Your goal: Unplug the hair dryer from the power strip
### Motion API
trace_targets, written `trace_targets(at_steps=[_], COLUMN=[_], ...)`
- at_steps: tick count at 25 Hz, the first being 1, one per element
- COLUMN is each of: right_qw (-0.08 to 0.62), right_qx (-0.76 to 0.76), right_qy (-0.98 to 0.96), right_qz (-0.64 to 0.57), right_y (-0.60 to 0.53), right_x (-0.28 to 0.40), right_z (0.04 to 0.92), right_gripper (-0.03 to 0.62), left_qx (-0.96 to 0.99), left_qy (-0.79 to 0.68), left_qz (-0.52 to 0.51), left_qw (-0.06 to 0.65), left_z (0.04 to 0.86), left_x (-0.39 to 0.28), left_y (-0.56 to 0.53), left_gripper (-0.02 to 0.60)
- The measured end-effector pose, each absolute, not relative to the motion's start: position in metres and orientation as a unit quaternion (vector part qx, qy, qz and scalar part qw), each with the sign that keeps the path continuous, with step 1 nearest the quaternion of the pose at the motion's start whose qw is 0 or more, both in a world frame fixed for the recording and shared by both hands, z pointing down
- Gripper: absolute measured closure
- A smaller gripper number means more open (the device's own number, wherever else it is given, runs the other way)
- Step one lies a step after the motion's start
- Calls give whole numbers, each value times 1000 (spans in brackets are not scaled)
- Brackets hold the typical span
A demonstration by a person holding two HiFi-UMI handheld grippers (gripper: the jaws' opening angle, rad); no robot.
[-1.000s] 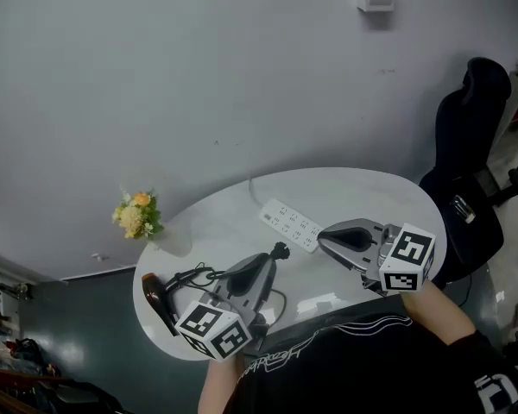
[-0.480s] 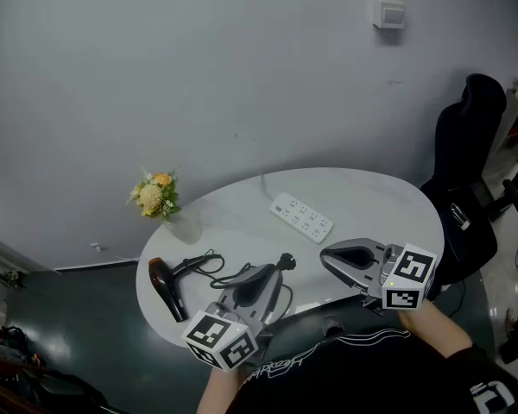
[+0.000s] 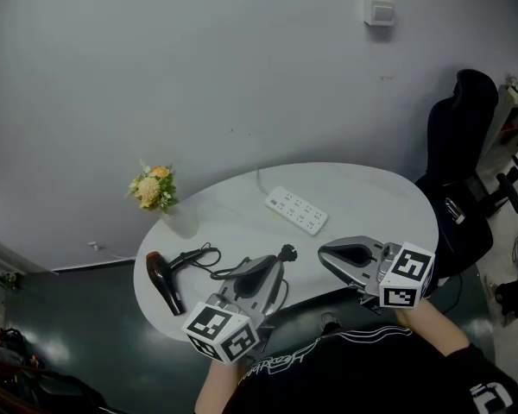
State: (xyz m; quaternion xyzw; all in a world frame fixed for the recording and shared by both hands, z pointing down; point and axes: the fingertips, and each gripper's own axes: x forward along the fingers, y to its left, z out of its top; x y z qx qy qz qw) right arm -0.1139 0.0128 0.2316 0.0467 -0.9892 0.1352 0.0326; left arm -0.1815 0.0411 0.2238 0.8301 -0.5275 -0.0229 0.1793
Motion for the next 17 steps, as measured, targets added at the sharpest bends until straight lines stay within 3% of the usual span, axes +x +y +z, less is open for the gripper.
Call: trace_targets(at_steps=[17], right_qw=[32], right_qx=[56], right_qy=[-990], right_qz=[129], right_y=[19], right_x=[-107], right_z=[225], right_gripper=[597], left_qx=[831], left_qy=[-526], left_qz=[-31], left_qw=[175], left_z=[215], left_x=[-178], left_y=[49], left_gripper=[543])
